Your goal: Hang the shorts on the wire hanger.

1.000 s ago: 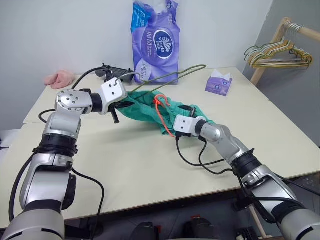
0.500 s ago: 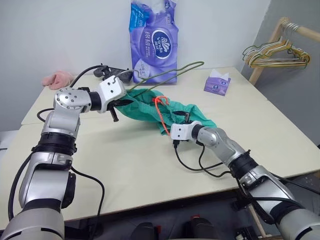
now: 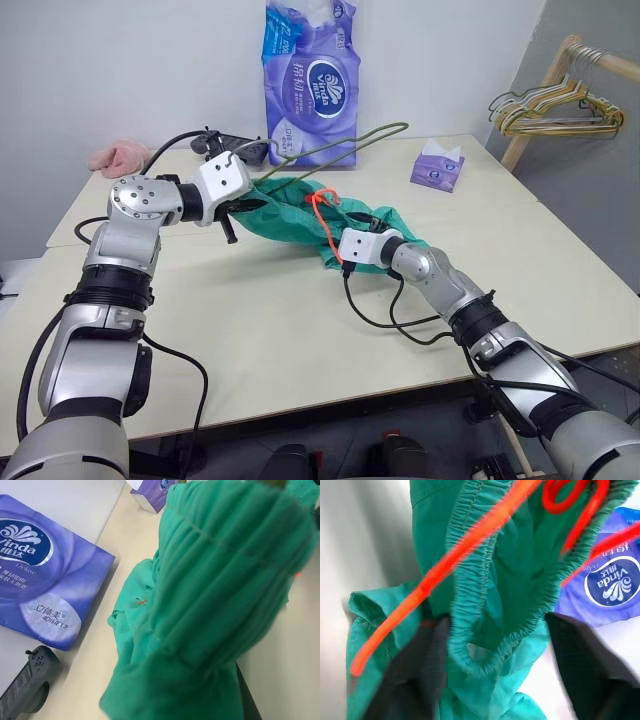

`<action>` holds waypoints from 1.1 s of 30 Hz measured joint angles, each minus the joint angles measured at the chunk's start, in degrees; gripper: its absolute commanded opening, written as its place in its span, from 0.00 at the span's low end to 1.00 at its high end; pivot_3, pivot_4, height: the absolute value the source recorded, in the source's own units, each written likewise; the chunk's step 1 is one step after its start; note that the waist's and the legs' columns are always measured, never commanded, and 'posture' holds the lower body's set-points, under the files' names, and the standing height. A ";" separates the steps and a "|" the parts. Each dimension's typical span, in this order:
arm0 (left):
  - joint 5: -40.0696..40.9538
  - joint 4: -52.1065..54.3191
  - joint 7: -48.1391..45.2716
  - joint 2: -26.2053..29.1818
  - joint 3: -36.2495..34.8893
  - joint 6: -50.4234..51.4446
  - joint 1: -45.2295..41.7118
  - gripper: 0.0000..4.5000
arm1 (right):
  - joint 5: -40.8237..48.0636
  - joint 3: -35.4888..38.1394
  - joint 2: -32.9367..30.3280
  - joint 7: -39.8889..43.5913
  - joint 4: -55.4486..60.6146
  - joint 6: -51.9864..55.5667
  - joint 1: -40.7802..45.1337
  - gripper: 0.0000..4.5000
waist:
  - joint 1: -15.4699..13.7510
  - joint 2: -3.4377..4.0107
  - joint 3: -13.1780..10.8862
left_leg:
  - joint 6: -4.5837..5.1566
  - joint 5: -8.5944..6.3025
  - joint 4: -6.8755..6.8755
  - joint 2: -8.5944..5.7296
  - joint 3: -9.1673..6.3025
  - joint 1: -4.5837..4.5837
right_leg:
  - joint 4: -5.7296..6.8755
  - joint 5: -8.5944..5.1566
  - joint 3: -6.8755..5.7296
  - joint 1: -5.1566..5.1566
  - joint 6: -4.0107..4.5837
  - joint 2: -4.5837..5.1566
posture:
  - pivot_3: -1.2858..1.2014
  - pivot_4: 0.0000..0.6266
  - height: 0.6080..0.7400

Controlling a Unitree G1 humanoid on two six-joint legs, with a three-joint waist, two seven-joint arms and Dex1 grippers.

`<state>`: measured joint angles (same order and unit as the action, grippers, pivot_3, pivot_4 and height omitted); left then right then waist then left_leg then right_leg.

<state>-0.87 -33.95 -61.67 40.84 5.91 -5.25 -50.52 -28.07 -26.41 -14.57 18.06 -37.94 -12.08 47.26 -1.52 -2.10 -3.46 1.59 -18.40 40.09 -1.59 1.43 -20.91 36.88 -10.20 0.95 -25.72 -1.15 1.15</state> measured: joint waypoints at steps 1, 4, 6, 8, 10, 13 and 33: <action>0.00 0.00 0.03 0.00 0.00 0.00 0.00 0.01 | 0.00 0.01 0.00 0.00 0.00 -0.01 0.00 0.41 | 0.00 0.00 0.00 | 0.00 0.00 0.00 0.00 0.00 0.00 | 0.00 0.00 0.00 0.00 0.00 0.00 | 0.59 0.02 1.00; 0.00 0.00 0.07 0.00 0.00 0.00 0.00 0.01 | -0.01 0.07 -0.03 0.00 -0.02 -0.03 0.00 0.17 | 0.01 0.00 0.00 | 0.00 0.00 0.00 0.00 0.00 0.00 | 0.00 0.00 0.00 0.00 0.00 0.00 | 0.59 0.02 1.00; 0.00 0.00 0.09 -0.01 0.00 0.00 0.00 0.01 | -0.02 0.11 -0.24 -0.01 -0.02 -0.08 0.00 0.02 | 0.00 0.00 0.00 | 0.00 0.00 0.00 0.00 0.00 0.00 | 0.00 0.00 0.00 0.00 0.00 0.00 | 0.59 0.02 1.00; 0.00 0.00 0.11 -0.01 0.00 0.00 0.00 0.01 | -0.03 0.31 -0.74 -0.02 -0.02 -0.25 0.00 0.01 | 0.00 0.00 0.00 | 0.00 0.00 0.00 0.00 0.00 0.00 | 0.00 0.00 0.00 0.00 0.00 0.00 | 0.58 0.02 1.00; 0.00 0.00 0.11 -0.02 0.00 -0.01 0.00 0.01 | -0.03 0.38 -1.45 -0.02 0.02 -0.66 0.00 0.01 | 0.00 0.00 0.00 | 0.00 0.00 0.00 0.00 0.00 0.00 | -0.01 0.00 0.00 0.00 0.00 0.00 | 0.58 0.02 1.00; 0.14 0.44 -0.15 -0.01 0.00 -0.01 0.30 0.01 | -0.02 0.43 -3.06 0.10 0.35 -1.30 -0.07 0.01 | 0.00 0.00 0.00 | 0.01 0.00 0.00 0.00 0.01 0.00 | -0.01 0.00 0.01 0.00 0.00 0.00 | 0.58 0.02 1.00; 0.47 9.81 -10.63 9.08 3.87 -2.70 11.99 0.01 | 4.74 3.19 -19.42 9.07 9.71 -8.60 -3.94 0.01 | -0.08 0.00 0.00 | 0.05 -0.03 -0.02 0.07 0.03 0.08 | -0.11 -0.06 0.04 0.07 0.07 -0.07 | 0.58 0.03 1.00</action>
<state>-0.39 -24.15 -72.30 49.92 9.78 -7.95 -38.53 -23.32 -23.22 -34.00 27.12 -28.23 -20.68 43.32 -1.60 -2.10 -3.46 1.64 -18.43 40.07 -1.52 1.46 -20.83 36.77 -10.26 0.99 -25.64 -1.08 1.08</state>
